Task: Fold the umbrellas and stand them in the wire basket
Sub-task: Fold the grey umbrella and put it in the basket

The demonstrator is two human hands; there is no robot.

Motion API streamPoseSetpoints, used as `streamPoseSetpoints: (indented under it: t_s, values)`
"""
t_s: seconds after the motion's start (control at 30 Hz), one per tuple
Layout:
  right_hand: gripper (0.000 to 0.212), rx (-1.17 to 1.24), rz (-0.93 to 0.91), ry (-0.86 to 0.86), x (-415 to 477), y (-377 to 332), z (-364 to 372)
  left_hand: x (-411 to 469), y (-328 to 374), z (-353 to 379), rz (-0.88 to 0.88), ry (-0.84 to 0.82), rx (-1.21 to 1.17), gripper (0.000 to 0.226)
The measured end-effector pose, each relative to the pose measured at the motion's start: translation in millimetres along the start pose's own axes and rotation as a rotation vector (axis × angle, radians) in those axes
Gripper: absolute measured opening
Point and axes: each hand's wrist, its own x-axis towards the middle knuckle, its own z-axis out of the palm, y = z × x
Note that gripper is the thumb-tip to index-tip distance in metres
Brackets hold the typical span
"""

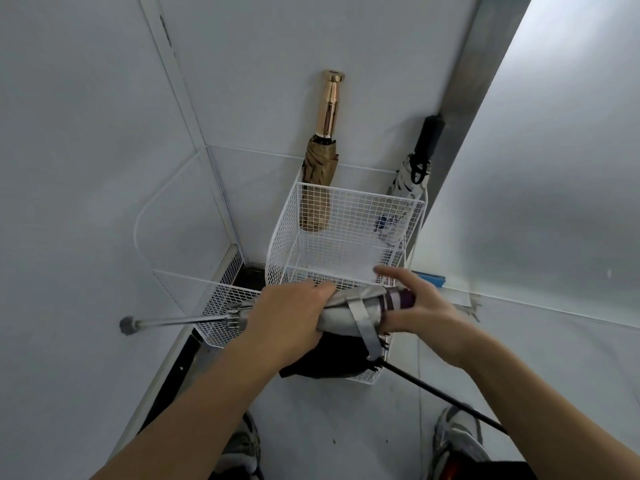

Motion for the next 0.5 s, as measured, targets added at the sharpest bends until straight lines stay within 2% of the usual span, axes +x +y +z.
streamPoseSetpoints:
  t_s: [0.07,0.13,0.2,0.3,0.37,0.43,0.5]
  values:
    - [0.050,0.365,0.073,-0.015,-2,-5,6,0,-2,-2,-0.057,0.040,-0.002,0.025]
    - [0.030,0.510,0.138,-0.080,-5,-10,15,1,-3,-3,-0.109,0.076,0.019,0.029]
    - [0.028,0.456,0.162,-0.122,-7,-10,25,3,-5,-2,-0.166,0.091,0.023,0.030]
    - [0.023,0.324,0.082,-0.057,-8,-7,36,5,-8,1,-0.231,0.085,0.030,0.028]
    - [0.025,0.322,0.019,-0.019,-7,-3,39,7,-13,3,-0.268,0.071,0.007,0.028]
    - [0.027,0.331,-0.002,0.010,-5,3,39,8,-20,6,-0.297,0.045,-0.076,0.034]
    - [0.025,0.287,-0.011,0.027,-3,5,40,7,-26,8,-0.339,-0.016,-0.259,0.045]
